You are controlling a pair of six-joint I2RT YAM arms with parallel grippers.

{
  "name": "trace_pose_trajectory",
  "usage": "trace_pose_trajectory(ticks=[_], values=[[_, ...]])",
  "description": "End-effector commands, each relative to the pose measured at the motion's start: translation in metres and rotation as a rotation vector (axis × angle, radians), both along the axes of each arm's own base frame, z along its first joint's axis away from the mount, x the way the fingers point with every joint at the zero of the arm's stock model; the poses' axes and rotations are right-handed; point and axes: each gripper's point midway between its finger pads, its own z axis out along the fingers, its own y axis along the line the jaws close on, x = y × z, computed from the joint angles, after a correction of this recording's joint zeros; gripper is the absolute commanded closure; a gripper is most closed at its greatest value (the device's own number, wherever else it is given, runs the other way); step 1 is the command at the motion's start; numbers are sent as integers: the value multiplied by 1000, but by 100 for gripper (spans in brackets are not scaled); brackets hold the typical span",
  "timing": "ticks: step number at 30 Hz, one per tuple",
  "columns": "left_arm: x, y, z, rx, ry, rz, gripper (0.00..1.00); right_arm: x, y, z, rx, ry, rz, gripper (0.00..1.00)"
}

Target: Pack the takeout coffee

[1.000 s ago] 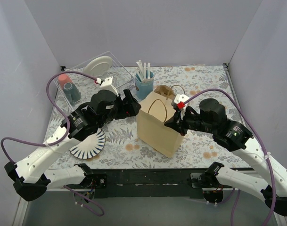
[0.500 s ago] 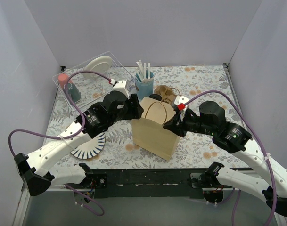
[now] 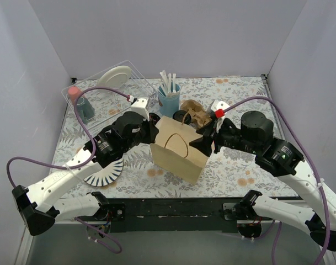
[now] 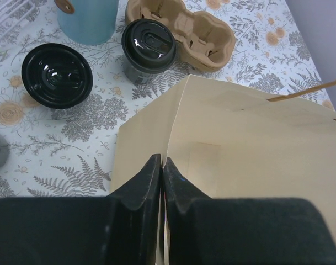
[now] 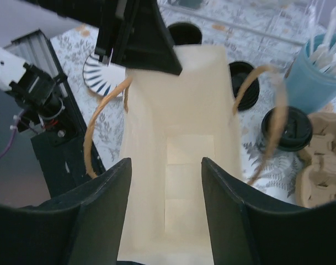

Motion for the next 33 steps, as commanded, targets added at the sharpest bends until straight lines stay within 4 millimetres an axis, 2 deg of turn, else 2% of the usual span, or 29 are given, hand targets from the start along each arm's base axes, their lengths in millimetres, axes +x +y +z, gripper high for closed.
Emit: trace_pose_trajectory(ticks=[1, 2, 3, 4, 5, 6, 7, 8, 10, 12, 13, 14, 15, 16, 17, 18, 19, 21, 22, 24, 25, 28, 30, 33], values=[[-1, 5, 7, 41, -99, -51, 95, 16, -7, 64, 119, -84, -118, 38], [0, 7, 7, 52, -112, -55, 95, 19, -11, 80, 143, -107, -147, 37], [0, 8, 4, 66, -109, -54, 95, 23, -14, 86, 145, -117, -177, 36], [-1, 9, 0, 82, -97, -54, 95, 38, -21, 89, 132, -130, -261, 36], [0, 9, -3, 91, -88, -51, 95, 44, -27, 101, 144, -149, -308, 35], [-1, 9, -6, 97, -78, -57, 95, 52, -32, 102, 131, -154, -360, 34], [-2, 9, -9, 103, -70, -64, 94, 69, -43, 98, 90, -171, -468, 34], [-2, 9, -12, 109, -64, -61, 94, 76, -49, 103, 83, -188, -514, 32], [-1, 12, -12, 123, -63, -51, 94, 94, -56, 99, 23, -220, -586, 31], [1, 15, -5, 127, -79, -36, 94, 110, -65, 102, 4, -230, -628, 30], [5, 18, -2, 140, -95, -25, 93, 118, -56, 94, -13, -210, -591, 29], [6, 19, -1, 143, -103, -25, 93, 136, -69, 90, -19, -191, -628, 29], [6, 19, 0, 149, -109, -29, 92, 144, -70, 86, -14, -172, -613, 30], [7, 20, -2, 164, -110, -39, 92, 154, -60, 74, -14, -127, -545, 30], [6, 19, -4, 172, -108, -52, 92, 169, -71, 67, -20, -100, -564, 31], [5, 19, -6, 183, -104, -64, 92, 177, -73, 58, -34, -82, -560, 31], [5, 19, -11, 206, -95, -71, 92, 187, -66, 40, -59, -33, -521, 31], [7, 20, -12, 223, -95, -73, 92, 202, -70, 20, -69, 20, -522, 32], [6, 21, -12, 233, -92, -71, 92, 205, -65, -4, -86, 73, -494, 32], [7, 25, -5, 240, -107, -68, 93, 215, -68, -17, -66, 88, -506, 32], [6, 26, 1, 238, -118, -74, 94, 216, -65, -34, -71, 120, -490, 32], [1, 26, 19, 215, -149, -101, 93, 225, -67, -56, -91, 150, -482, 32], [-3, 20, 18, 215, -147, -150, 92, 231, -72, -78, -142, 168, -476, 32], [-3, 17, 7, 245, -109, -176, 92, 234, -74, -106, -202, 201, -459, 33]])
